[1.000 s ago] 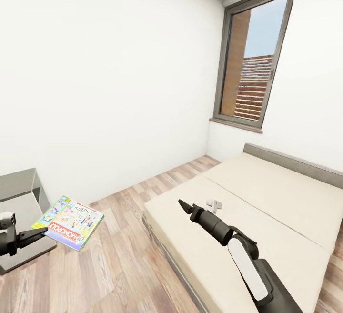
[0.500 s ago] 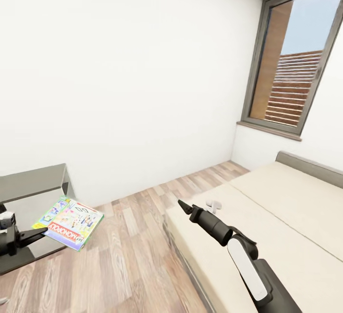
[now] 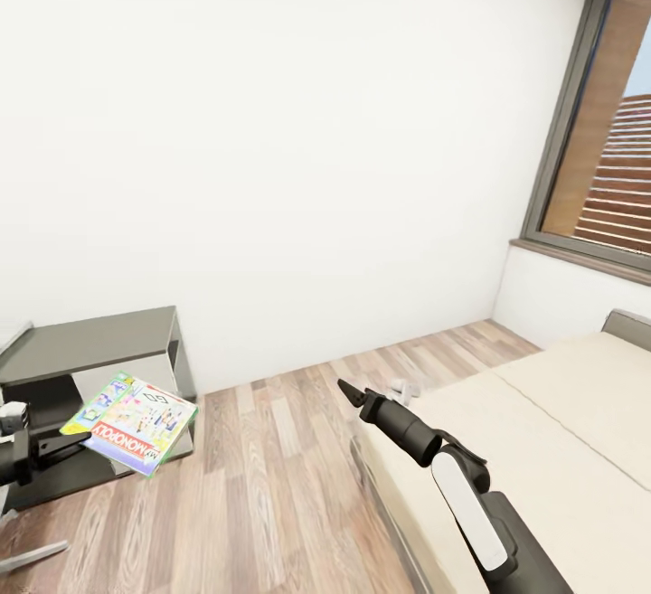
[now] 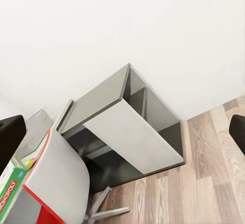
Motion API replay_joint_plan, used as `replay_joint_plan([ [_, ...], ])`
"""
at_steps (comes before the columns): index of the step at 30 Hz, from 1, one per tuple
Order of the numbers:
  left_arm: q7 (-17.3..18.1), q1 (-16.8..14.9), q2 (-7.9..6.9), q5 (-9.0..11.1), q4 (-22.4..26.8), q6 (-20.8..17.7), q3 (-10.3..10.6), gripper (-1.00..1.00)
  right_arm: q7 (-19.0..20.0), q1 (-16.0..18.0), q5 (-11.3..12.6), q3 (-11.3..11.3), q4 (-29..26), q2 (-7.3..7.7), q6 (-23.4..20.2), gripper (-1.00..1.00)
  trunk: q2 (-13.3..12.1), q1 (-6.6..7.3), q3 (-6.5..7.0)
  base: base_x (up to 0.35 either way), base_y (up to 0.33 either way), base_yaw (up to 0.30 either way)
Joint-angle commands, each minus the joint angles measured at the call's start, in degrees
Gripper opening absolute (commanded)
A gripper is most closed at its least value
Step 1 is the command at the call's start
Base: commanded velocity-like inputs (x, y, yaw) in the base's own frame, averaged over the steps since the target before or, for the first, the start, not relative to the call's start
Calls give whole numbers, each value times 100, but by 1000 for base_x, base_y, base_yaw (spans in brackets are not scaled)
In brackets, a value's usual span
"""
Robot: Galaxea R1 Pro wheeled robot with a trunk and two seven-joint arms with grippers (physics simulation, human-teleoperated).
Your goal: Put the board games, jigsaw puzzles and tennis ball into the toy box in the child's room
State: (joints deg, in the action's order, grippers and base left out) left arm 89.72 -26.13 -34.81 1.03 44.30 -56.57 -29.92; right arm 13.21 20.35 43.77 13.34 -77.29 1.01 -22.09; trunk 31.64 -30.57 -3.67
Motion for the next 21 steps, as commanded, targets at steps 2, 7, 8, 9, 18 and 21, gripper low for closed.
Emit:
replay_joint_plan([
  [2,28,-7,4,4,0,-56,-2,-100,-3,4,36,1,-5,4,-24,100,10,-5,-11,201,8,292],
  [7,28,-6,1,3,0,-56,-5,-100,-3,4,39,1,-4,4,-24,100,10,-5,-11,200,2,292],
  [8,28,-6,1,3,0,-56,-2,-100,-3,4,41,1,-5,4,-24,100,10,-5,-11,203,0,291],
  [9,28,-6,1,3,0,-56,-3,-100,-3,4,39,1,-5,4,-24,100,10,-5,-11,204,0,291],
  [18,28,-6,4,3,0,-56,-5,-100,-3,4,43,1,-5,4,-24,100,10,-5,-11,214,68,291],
  [21,28,-6,8,3,0,-56,-5,-100,-3,4,43,1,-5,6,-24,100,10,-5,-11,210,12,291],
])
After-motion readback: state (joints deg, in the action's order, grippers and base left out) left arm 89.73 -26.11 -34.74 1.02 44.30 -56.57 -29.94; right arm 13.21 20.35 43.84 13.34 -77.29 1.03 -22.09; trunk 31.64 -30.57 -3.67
